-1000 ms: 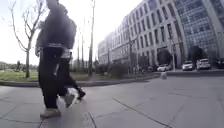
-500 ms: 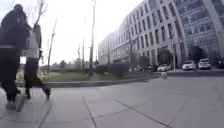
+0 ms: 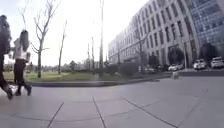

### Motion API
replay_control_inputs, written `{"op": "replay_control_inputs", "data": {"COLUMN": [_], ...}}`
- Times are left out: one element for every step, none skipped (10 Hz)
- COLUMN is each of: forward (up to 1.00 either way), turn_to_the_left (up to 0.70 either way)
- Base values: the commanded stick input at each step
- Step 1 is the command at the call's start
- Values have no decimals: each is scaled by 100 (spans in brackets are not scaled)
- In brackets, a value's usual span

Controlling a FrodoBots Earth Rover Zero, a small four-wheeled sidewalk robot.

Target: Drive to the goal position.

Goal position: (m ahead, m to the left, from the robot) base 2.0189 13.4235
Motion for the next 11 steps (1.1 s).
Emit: {"op": "replay_control_inputs", "data": {"forward": [0,0,0,0,0,0,0,0,0,0,0], "turn_to_the_left": [70,70,70,70,70,70,70,70,70,70,70]}}
